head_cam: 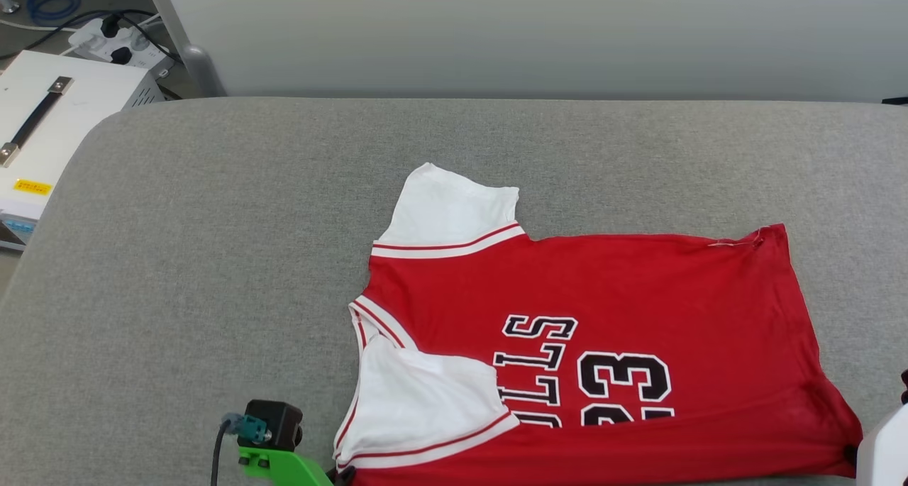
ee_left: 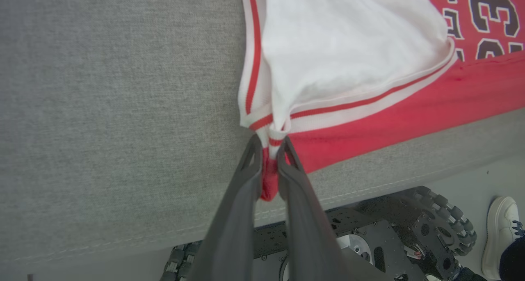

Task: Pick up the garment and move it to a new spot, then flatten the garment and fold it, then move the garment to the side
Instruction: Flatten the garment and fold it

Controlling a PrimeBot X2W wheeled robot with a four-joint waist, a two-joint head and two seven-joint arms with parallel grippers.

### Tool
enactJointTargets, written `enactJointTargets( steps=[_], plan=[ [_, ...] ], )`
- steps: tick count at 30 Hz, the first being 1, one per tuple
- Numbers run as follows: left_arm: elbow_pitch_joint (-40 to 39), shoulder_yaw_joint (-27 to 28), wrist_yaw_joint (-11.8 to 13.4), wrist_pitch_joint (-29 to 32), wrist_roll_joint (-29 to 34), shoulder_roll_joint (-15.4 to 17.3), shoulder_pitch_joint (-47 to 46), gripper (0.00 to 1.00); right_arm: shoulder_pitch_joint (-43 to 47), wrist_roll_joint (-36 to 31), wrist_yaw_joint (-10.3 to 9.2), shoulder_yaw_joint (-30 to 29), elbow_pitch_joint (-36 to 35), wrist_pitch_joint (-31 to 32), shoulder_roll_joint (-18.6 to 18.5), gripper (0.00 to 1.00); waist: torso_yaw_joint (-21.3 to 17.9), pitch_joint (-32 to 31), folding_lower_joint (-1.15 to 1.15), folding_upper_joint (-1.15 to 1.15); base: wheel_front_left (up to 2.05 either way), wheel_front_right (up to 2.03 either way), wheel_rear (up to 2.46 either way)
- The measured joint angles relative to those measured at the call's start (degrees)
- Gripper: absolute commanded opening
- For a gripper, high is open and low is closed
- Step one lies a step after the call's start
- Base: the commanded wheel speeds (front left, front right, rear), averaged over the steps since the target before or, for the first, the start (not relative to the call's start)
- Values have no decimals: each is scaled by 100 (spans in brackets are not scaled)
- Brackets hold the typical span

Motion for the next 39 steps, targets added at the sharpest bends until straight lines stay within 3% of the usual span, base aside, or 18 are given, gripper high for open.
enactJointTargets(
  steps=[4,5,7,8,9,10,17,29,34,39],
  plan=[
    [256,-44,-80,-10,-14,-147,-2,0,134,-2,-1,-4,53,-14,109,0,-4,7,0,0,0,0,0],
    [337,-59,-107,-42,-14,-181,-3,6,135,-2,-1,5,100,-44,133,0,-5,9,0,0,0,0,0],
    [489,-79,-152,-62,-14,-220,-9,43,135,-2,-1,51,186,-101,148,0,-6,3,0,0,0,0,0],
    [553,-90,-177,-78,-14,-243,-9,87,135,-3,-1,81,232,-137,147,0,-10,-4,0,0,0,0,0],
    [600,-94,-180,-113,-13,-264,-9,100,135,-3,-1,103,263,-183,146,29,-12,-9,0,0,0,0,0],
    [658,-87,-180,-179,0,-290,-13,100,134,-2,-1,120,292,-275,146,100,-13,-17,0,0,0,0,0],
    [749,75,-234,-715,110,-369,-118,100,80,48,-4,244,245,-970,21,100,-16,-130,0,0,0,0,0],
    [665,655,-761,-2953,704,-704,-361,100,-275,103,-7,464,-522,-3150,78,100,-30,-417,0,0,0,0,0],
    [647,990,-809,-3217,1049,-900,-357,100,-247,111,-7,614,-659,-3830,181,100,-24,-430,0,0,0,0,0],
    [498,1615,-988,-3234,1556,-1440,-191,100,-217,109,-7,628,-662,-4402,365,100,-6,-423,0,0,0,0,0]
  ],
)
